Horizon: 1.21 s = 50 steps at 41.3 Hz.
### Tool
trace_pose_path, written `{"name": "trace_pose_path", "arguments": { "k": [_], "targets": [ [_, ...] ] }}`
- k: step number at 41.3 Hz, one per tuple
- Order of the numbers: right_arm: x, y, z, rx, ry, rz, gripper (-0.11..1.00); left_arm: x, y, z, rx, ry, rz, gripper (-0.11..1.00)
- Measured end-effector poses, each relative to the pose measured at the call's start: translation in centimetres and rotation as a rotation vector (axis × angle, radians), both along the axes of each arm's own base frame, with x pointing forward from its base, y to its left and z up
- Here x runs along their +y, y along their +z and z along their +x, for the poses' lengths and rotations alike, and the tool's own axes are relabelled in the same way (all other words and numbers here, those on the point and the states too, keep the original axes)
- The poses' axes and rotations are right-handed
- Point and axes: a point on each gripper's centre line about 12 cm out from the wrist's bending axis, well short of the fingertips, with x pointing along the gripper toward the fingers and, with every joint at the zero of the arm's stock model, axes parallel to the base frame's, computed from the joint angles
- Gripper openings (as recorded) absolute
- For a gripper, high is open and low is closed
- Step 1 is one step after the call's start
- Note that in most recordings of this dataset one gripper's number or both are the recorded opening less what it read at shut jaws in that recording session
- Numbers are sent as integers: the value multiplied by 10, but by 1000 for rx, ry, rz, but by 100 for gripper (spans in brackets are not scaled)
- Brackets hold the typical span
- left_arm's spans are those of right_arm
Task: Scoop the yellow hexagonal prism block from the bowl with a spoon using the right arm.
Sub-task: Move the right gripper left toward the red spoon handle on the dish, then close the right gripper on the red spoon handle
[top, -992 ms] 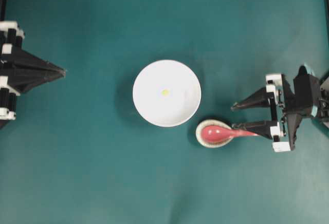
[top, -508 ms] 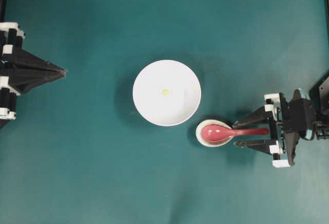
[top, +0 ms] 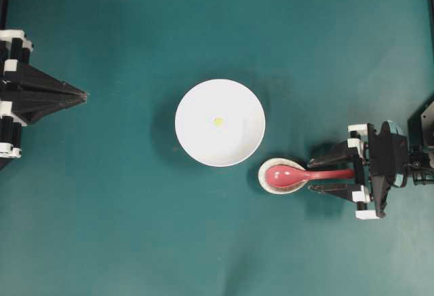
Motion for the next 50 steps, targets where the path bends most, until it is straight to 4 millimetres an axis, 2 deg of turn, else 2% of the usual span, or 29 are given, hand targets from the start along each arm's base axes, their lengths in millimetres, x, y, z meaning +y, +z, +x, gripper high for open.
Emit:
{"name": "trace_pose_path", "arguments": {
  "k": [30, 35, 43, 50],
  "targets": [
    [-1, -4, -3, 37, -2, 0, 56, 0, 0, 0, 0, 0, 1, 0],
    [0, -4, -2, 37, -1, -1, 50, 0, 0, 0, 0, 0, 0, 0],
    [0, -4, -3, 38, 1, -2, 30, 0, 0, 0, 0, 0, 0, 0],
    [-1, -4, -3, 38, -1, -2, 26, 0, 0, 0, 0, 0, -2, 0]
  ]
}}
